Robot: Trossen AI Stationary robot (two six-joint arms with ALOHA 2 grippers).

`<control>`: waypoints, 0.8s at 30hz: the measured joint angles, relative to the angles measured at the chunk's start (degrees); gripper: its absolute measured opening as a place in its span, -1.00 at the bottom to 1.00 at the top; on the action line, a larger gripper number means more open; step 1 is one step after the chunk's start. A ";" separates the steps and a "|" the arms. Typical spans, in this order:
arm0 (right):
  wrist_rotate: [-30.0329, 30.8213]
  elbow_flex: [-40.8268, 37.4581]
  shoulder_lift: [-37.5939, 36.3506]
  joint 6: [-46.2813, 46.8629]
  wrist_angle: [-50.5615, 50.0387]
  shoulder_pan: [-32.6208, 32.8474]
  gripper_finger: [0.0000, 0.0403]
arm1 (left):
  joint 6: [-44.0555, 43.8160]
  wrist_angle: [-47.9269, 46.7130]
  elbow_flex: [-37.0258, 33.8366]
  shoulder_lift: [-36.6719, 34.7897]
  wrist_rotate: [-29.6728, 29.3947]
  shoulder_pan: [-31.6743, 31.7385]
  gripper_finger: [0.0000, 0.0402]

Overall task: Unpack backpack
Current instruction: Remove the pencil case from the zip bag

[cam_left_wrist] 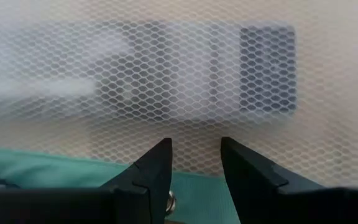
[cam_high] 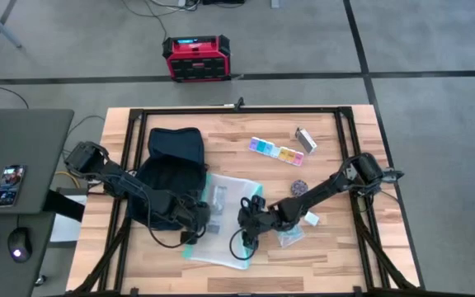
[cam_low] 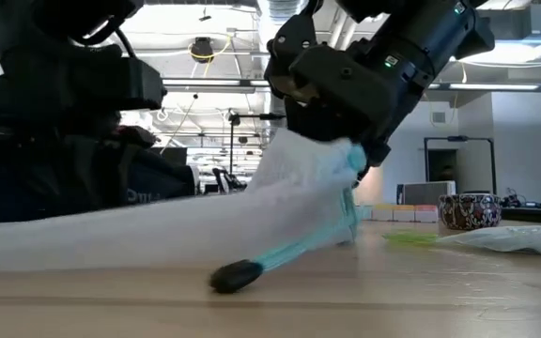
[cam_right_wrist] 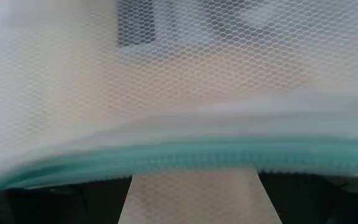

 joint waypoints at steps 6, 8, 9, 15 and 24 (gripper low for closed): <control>-0.02 0.00 -0.02 0.02 -0.07 0.00 0.55 | 0.94 0.84 -0.09 -0.41 0.87 0.21 -0.38; -0.02 0.00 -0.02 0.02 -0.04 -0.07 0.55 | 1.92 5.41 -0.14 1.09 0.72 0.91 -0.38; -0.02 0.00 -0.02 0.02 -0.03 -0.16 0.55 | 2.35 7.90 -0.12 2.18 0.78 1.24 -0.38; -0.24 0.00 -0.07 -0.43 0.04 -0.48 0.55 | 2.25 21.65 0.13 9.66 1.59 2.03 -0.38; 0.78 1.03 -1.40 -5.40 1.10 -0.58 0.54 | -0.68 22.77 0.06 8.80 2.07 2.03 -0.38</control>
